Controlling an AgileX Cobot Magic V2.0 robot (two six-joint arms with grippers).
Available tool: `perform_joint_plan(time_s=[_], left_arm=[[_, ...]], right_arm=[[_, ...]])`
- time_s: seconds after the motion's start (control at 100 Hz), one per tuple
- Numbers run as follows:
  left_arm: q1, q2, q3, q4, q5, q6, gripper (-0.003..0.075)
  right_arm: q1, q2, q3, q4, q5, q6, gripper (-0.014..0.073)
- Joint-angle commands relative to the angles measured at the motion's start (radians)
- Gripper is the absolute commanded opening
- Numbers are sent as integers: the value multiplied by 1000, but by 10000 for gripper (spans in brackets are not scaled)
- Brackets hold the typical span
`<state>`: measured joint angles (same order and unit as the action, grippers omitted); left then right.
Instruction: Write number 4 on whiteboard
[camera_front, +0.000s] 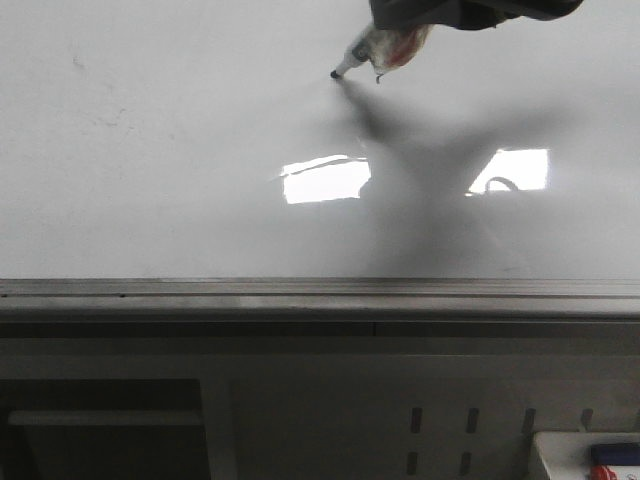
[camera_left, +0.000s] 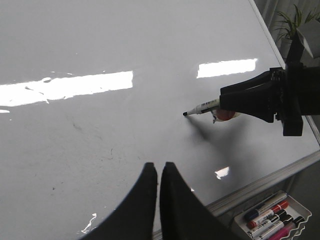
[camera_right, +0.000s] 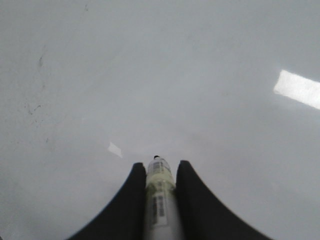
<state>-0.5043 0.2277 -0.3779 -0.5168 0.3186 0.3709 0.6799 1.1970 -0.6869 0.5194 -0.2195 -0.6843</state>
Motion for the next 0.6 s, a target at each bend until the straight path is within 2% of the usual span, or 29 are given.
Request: perform_joint_plan(time_s=[0.0,0.18,0.32,0.59], left_arm=[[1,9,-26,-22,-74,-7,-20],[1,9,-26,-22,-74,-7,-20],[1,9,-26,-22,-74,-7,-20],[1,9,-26,-22,-74,-7,-20]], right_arm=[[-7,2,-27,-3,-33,-8,-46],[-7,2,-27,0,-23,-8,-46],[2,6,-27,0,48,-6,-46],[101,105,-27,25,47,-4,-46]])
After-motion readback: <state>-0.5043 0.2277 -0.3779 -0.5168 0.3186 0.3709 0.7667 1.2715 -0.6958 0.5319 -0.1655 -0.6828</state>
